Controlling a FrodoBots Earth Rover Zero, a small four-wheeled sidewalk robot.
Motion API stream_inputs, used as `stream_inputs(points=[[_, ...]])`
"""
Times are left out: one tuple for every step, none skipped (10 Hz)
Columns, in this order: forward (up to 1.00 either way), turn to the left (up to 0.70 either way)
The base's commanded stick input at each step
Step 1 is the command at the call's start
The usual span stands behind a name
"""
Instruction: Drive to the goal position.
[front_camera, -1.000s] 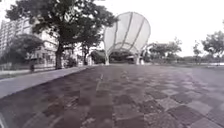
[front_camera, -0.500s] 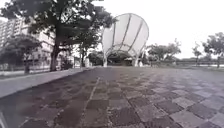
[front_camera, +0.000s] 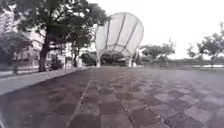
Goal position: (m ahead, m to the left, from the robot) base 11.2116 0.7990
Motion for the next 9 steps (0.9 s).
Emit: stream_inputs(points=[[1.00, 0.00], [1.00, 0.00], [1.00, 0.00], [1.00, 0.00], [1.00, 0.00], [1.00, 0.00], [1.00, 0.00], [1.00, 0.00], [1.00, 0.00]])
